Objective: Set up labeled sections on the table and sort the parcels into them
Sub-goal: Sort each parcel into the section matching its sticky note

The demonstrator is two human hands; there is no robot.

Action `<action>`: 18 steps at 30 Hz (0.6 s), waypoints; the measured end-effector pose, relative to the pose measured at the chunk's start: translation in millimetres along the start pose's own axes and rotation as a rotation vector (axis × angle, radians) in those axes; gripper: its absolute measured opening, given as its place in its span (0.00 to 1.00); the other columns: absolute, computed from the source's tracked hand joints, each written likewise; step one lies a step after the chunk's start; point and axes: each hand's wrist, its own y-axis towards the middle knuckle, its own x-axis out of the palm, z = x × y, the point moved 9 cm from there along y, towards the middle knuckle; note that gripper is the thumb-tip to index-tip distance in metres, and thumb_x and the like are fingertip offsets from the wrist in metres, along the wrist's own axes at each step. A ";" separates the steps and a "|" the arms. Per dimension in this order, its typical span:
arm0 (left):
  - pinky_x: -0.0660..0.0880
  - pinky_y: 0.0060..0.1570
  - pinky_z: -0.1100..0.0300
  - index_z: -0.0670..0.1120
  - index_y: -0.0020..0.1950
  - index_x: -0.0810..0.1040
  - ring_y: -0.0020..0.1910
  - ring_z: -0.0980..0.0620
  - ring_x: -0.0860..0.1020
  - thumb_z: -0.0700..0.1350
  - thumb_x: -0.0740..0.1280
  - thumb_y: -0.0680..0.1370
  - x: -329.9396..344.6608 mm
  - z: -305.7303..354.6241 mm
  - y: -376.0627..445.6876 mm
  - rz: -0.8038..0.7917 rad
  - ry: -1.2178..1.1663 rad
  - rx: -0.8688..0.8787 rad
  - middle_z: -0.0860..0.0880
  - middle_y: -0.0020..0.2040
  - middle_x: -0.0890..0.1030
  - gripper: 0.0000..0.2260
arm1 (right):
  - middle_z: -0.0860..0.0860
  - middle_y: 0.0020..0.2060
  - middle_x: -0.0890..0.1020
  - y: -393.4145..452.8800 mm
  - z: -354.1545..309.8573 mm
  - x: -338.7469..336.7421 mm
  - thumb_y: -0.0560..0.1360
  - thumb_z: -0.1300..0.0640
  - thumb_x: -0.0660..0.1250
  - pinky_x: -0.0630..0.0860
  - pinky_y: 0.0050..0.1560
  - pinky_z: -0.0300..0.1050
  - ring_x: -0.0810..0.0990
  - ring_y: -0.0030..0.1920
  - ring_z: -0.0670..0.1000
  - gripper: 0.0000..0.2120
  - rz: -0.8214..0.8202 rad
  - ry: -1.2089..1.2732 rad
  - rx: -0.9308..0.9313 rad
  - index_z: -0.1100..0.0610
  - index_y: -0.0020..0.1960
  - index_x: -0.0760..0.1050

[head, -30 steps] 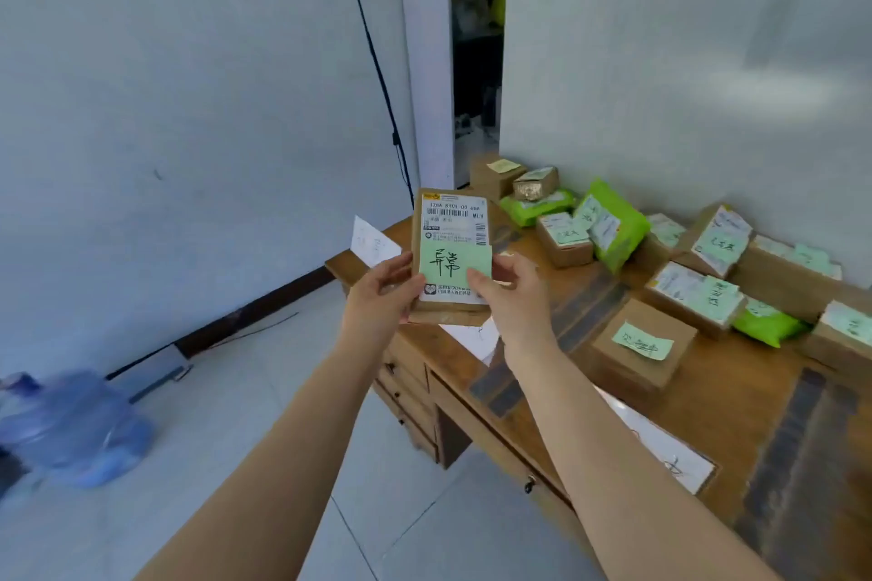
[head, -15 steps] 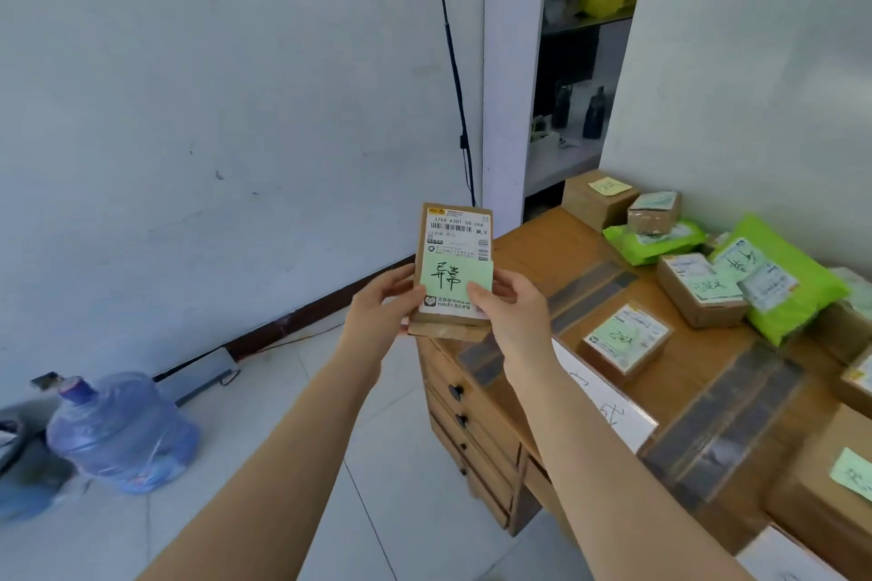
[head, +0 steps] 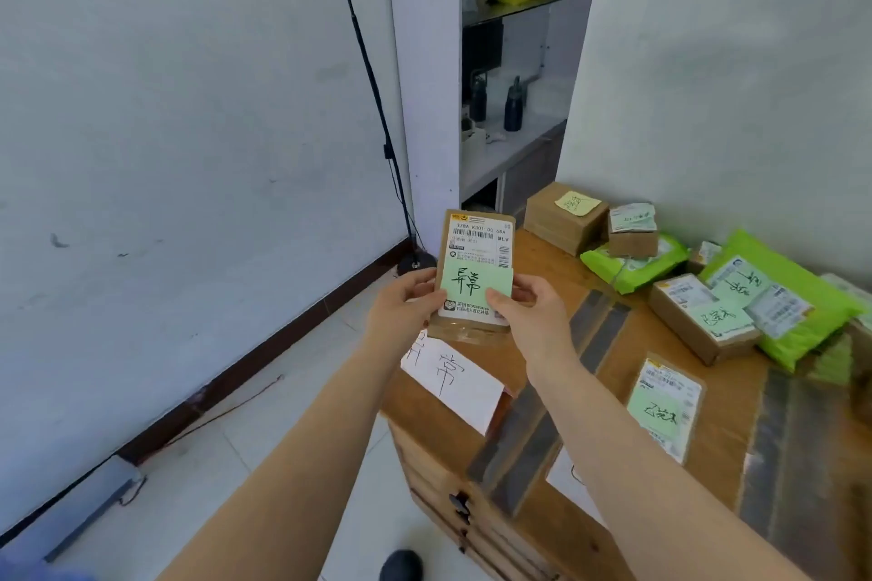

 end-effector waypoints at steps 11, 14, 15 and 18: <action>0.78 0.48 0.53 0.44 0.61 0.75 0.45 0.52 0.80 0.36 0.65 0.76 30.8 -32.0 173.9 -0.436 0.128 -0.109 0.45 0.54 0.82 0.14 | 0.43 0.40 0.78 101.5 52.1 20.3 0.73 0.60 0.70 0.72 0.30 0.32 0.78 0.39 0.41 0.10 0.322 -0.088 0.209 0.52 0.49 0.70; 0.77 0.43 0.54 0.42 0.62 0.74 0.39 0.54 0.78 0.34 0.64 0.76 46.5 -50.6 198.0 -0.559 0.183 -0.158 0.44 0.53 0.81 0.15 | 0.44 0.41 0.77 117.1 71.1 20.3 0.72 0.60 0.70 0.73 0.33 0.35 0.78 0.40 0.43 0.11 0.376 -0.171 0.289 0.54 0.50 0.69; 0.77 0.41 0.56 0.41 0.63 0.74 0.38 0.55 0.78 0.34 0.64 0.76 51.2 -57.2 204.5 -0.588 0.195 -0.178 0.43 0.54 0.81 0.15 | 0.45 0.42 0.77 121.6 79.1 20.2 0.72 0.60 0.70 0.73 0.34 0.36 0.78 0.41 0.45 0.12 0.385 -0.190 0.322 0.55 0.50 0.69; 0.77 0.38 0.58 0.40 0.63 0.73 0.41 0.53 0.79 0.33 0.64 0.76 61.7 -81.5 220.7 -0.644 0.220 -0.244 0.42 0.57 0.80 0.15 | 0.48 0.43 0.78 132.1 103.8 19.1 0.72 0.60 0.71 0.73 0.33 0.35 0.77 0.41 0.46 0.12 0.400 -0.248 0.406 0.56 0.49 0.69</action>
